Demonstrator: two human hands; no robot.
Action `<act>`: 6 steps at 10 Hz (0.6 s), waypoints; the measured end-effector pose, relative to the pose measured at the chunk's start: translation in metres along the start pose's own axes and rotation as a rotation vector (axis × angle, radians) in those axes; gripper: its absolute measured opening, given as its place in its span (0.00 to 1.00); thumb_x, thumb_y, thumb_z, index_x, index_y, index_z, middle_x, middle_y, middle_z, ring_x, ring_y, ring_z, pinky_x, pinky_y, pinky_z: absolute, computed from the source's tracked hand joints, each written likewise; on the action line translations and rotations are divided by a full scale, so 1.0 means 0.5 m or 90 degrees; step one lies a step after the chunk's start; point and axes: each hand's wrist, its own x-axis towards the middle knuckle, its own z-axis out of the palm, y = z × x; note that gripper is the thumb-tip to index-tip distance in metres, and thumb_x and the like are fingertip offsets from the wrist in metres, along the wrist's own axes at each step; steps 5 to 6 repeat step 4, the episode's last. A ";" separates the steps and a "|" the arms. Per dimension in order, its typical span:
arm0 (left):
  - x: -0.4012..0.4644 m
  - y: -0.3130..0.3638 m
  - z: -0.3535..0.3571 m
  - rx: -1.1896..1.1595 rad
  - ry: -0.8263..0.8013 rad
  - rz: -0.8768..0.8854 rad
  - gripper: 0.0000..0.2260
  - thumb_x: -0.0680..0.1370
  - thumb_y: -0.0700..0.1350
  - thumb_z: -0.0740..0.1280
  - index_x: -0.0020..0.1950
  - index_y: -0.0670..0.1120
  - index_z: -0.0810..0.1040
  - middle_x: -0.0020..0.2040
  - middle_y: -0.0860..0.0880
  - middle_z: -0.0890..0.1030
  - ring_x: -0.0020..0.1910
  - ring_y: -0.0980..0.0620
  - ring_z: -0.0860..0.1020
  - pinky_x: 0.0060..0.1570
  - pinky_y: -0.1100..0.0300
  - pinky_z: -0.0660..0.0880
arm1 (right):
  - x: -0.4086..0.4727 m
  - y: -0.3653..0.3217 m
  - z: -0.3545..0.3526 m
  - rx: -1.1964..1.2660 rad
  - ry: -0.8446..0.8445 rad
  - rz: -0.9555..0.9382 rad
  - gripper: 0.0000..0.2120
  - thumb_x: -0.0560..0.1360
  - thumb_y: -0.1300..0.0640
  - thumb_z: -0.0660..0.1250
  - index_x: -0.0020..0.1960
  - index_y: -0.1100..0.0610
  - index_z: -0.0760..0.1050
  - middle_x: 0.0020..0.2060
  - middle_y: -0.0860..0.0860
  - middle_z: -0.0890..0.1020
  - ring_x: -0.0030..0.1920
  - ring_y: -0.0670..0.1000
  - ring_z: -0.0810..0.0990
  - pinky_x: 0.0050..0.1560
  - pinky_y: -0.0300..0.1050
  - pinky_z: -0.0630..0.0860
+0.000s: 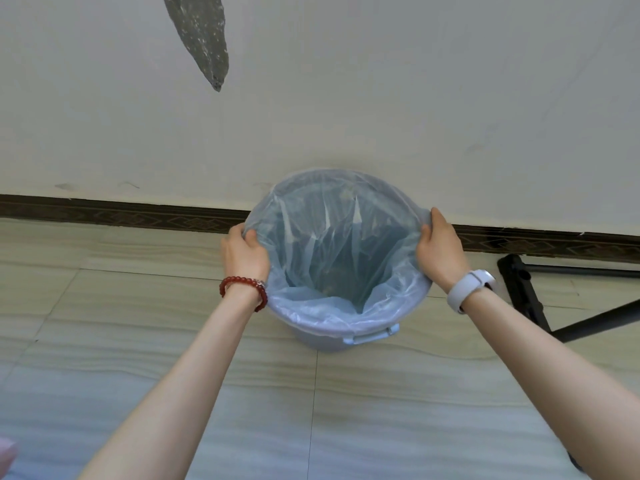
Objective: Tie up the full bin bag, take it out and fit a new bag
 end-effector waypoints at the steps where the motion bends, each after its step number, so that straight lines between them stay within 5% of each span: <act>1: -0.001 0.003 0.015 -0.009 -0.006 0.010 0.15 0.80 0.42 0.52 0.64 0.39 0.67 0.63 0.36 0.69 0.60 0.39 0.71 0.60 0.52 0.67 | 0.027 0.006 0.004 -0.018 0.021 -0.003 0.15 0.78 0.61 0.49 0.62 0.65 0.62 0.58 0.68 0.71 0.55 0.69 0.72 0.54 0.57 0.69; 3: 0.021 0.021 0.014 0.046 -0.051 0.043 0.14 0.79 0.41 0.52 0.62 0.37 0.68 0.62 0.34 0.68 0.57 0.38 0.71 0.58 0.53 0.67 | 0.017 0.005 -0.003 -0.064 0.011 0.010 0.22 0.79 0.54 0.48 0.72 0.58 0.51 0.68 0.63 0.62 0.66 0.65 0.63 0.65 0.59 0.62; 4: 0.009 0.023 0.014 0.093 -0.050 0.060 0.24 0.78 0.49 0.56 0.71 0.42 0.57 0.71 0.37 0.59 0.68 0.38 0.62 0.68 0.48 0.61 | -0.001 -0.018 -0.033 -0.027 0.095 -0.050 0.25 0.79 0.50 0.49 0.73 0.55 0.49 0.72 0.60 0.58 0.71 0.60 0.56 0.70 0.59 0.56; 6: 0.009 0.023 0.014 0.093 -0.050 0.060 0.24 0.78 0.49 0.56 0.71 0.42 0.57 0.71 0.37 0.59 0.68 0.38 0.62 0.68 0.48 0.61 | -0.001 -0.018 -0.033 -0.027 0.095 -0.050 0.25 0.79 0.50 0.49 0.73 0.55 0.49 0.72 0.60 0.58 0.71 0.60 0.56 0.70 0.59 0.56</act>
